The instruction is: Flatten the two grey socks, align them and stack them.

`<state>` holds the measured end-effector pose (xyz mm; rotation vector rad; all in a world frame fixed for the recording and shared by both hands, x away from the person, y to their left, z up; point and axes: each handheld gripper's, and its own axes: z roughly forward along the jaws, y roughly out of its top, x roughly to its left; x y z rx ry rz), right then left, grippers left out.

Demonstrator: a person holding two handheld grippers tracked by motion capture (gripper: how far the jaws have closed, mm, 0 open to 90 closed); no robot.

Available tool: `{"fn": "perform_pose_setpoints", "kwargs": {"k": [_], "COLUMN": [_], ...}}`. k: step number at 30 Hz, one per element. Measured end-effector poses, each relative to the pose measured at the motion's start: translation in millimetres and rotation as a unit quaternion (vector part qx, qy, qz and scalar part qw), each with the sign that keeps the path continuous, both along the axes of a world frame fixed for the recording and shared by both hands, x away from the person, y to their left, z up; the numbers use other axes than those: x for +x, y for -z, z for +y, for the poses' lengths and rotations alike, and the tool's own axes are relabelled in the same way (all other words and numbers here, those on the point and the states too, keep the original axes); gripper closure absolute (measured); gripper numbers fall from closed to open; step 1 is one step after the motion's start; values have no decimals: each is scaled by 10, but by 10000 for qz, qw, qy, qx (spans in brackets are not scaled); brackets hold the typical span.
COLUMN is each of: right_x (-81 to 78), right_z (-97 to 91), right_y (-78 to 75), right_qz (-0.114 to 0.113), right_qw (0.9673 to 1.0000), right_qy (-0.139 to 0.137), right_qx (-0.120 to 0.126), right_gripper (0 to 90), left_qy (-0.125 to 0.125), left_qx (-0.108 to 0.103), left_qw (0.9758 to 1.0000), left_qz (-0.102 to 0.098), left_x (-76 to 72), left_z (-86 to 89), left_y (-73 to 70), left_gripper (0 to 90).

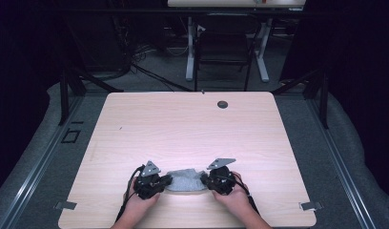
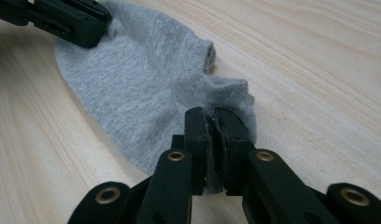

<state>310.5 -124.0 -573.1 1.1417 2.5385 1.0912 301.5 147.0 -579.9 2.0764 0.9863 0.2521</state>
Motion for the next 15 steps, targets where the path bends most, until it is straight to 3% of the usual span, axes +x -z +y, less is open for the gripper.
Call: {"fn": "perform_pose_setpoints", "kwargs": {"k": [7,15], "right_x": [-32,-75], "right_z": [6,-31], "right_y": [-62,-219], "right_qz": [-27,-205], "right_qw": [10000,9997], "right_qy": [36,66], "right_qx": [80,138], "right_gripper": [827,790], "left_qy": [-24,-93], "left_qx": [-50,-174], "left_qw": [10000,9997], "left_qz": [-72,-167], "left_x": [-11,-79], "left_z": [22,59], "left_y": [-49,-179], "left_gripper": [789,711]}}
